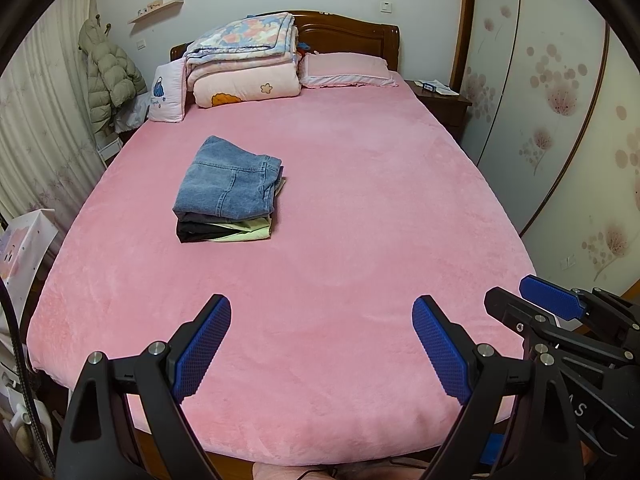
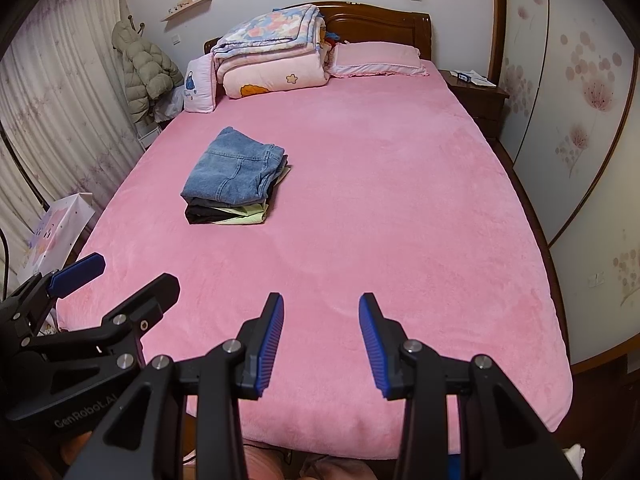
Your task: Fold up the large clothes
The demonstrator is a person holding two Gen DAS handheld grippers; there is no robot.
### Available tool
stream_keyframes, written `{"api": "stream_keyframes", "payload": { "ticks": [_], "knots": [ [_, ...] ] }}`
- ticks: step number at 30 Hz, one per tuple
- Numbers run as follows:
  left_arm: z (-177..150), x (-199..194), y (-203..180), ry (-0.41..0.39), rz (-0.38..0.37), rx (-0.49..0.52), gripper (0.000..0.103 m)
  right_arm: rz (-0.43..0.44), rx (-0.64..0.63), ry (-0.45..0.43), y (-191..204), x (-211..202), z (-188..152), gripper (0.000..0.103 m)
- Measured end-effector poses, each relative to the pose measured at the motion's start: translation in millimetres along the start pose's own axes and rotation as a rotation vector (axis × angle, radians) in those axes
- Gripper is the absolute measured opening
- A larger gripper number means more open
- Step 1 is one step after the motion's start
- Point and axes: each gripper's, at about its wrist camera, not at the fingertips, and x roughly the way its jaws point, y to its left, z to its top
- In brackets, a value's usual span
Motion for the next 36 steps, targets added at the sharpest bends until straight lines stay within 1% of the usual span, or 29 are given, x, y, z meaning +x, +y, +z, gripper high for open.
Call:
{"api": "stream_keyframes", "payload": {
  "ticks": [36],
  "knots": [
    [0,12,-1,0.026,-0.008,-0.028,0.091,-0.003,0.002,0.009,0,3,-2,0.039]
  ]
}}
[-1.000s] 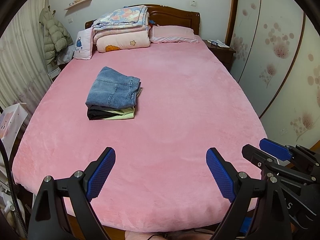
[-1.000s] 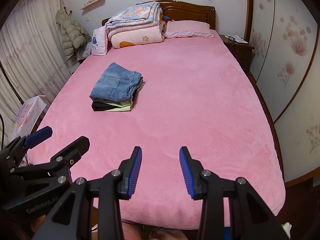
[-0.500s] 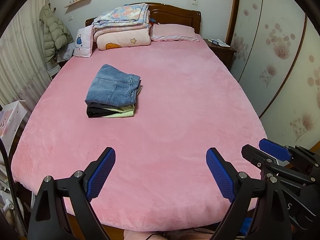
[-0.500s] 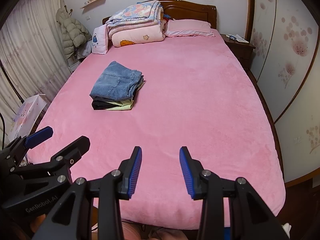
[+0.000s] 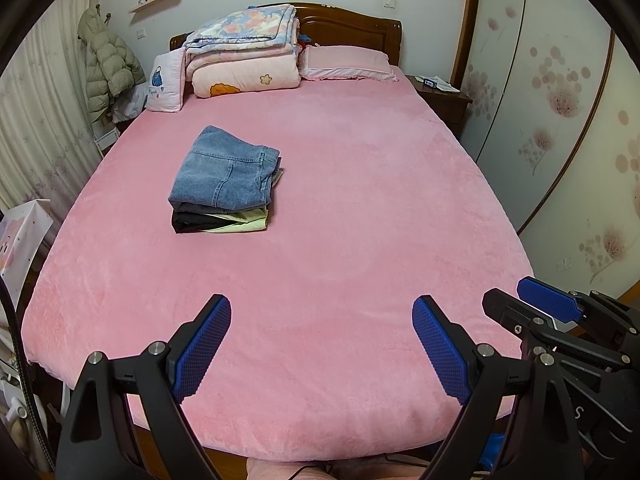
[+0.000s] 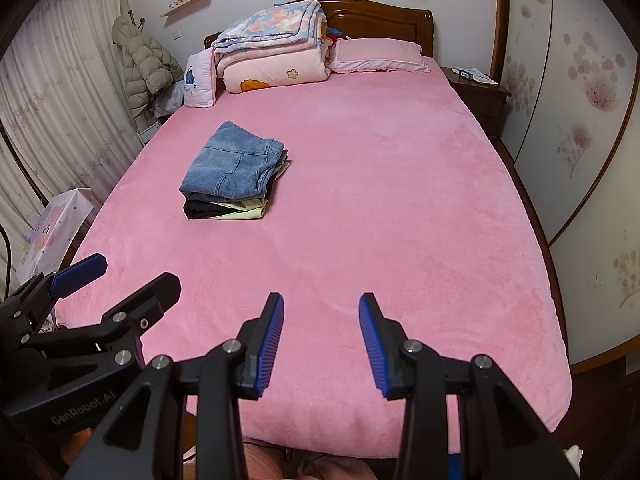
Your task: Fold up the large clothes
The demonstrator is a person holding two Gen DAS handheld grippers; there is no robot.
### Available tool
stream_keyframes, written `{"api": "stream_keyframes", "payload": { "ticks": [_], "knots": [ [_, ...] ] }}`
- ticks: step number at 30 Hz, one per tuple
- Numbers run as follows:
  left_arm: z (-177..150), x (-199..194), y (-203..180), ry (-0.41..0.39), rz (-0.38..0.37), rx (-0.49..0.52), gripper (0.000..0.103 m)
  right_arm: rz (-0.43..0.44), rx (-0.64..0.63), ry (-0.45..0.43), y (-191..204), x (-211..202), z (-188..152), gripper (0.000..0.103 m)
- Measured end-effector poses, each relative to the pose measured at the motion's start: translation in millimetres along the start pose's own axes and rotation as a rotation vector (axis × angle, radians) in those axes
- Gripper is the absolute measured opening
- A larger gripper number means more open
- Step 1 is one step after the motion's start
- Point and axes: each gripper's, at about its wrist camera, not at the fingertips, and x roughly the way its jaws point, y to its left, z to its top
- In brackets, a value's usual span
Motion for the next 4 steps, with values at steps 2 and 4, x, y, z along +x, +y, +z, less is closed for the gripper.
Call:
{"api": "stream_keyframes", "payload": {
  "ticks": [2,4],
  "knots": [
    [0.0,0.4,-0.4,0.001,0.001,-0.001,0.091,-0.001,-0.001,0.000,-0.3,0.0,0.6,0.039],
    [-0.2,0.4,-0.2,0.002,-0.001,-0.001,0.091,-0.001,-0.002,0.000,0.2,0.4,-0.5,0.039]
  ]
}}
